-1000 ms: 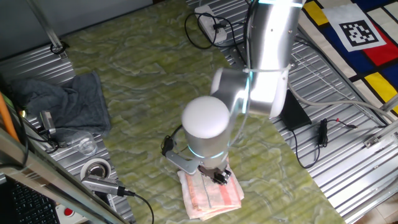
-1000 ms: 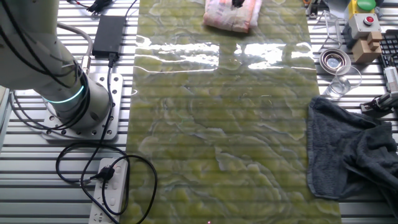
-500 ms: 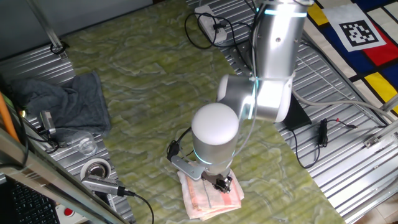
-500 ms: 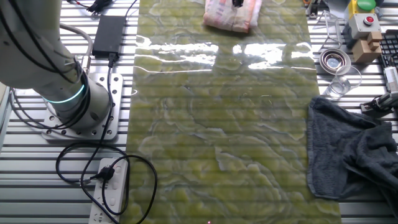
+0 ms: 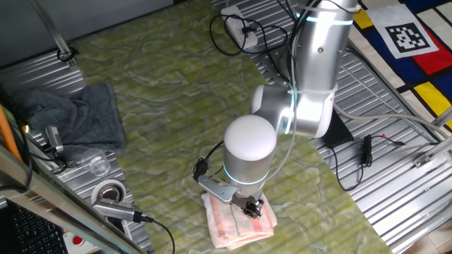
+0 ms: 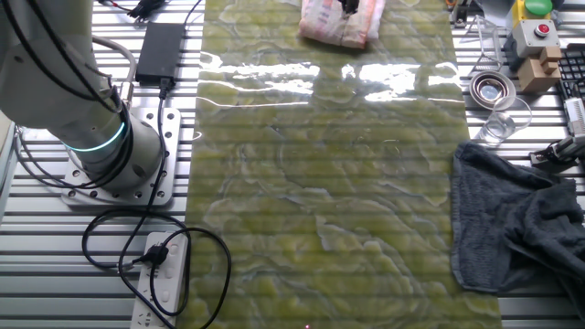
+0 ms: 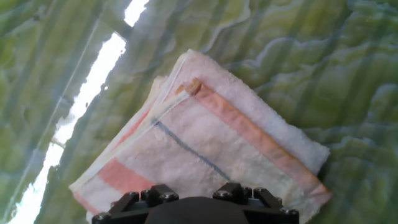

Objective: Clean the table with a cloth

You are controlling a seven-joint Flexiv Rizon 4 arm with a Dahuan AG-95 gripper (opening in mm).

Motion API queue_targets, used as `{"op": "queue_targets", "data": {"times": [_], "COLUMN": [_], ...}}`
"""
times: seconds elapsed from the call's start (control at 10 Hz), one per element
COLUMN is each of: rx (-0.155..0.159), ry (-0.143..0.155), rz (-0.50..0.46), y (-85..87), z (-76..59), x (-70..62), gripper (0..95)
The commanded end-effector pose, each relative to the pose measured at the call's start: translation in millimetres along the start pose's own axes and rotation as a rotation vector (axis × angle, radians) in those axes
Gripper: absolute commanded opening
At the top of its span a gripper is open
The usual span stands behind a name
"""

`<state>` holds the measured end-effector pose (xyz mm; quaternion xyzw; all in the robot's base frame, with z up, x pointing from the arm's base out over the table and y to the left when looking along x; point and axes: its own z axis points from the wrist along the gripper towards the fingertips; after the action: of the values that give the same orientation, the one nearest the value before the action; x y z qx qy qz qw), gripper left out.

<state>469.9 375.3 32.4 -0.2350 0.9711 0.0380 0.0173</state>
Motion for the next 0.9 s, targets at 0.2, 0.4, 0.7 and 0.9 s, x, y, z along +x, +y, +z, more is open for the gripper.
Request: {"op": "queue_targets", "data": {"times": [0.2, 0.4, 0.7, 0.9], "rx": [0.003, 0.003, 0.003, 0.005], "ry": [-0.001, -0.002, -0.002, -0.008], "rz": [-0.007, -0.008, -0.013, -0.011], "y": [-1.5, -2.3, -2.7, -2.8], "z": [2.1, 5.0, 8.0, 10.4], "x": [-2.7, -3.6, -3.9, -3.8], "gripper": [57.0, 57.0, 57.0, 57.0]}}
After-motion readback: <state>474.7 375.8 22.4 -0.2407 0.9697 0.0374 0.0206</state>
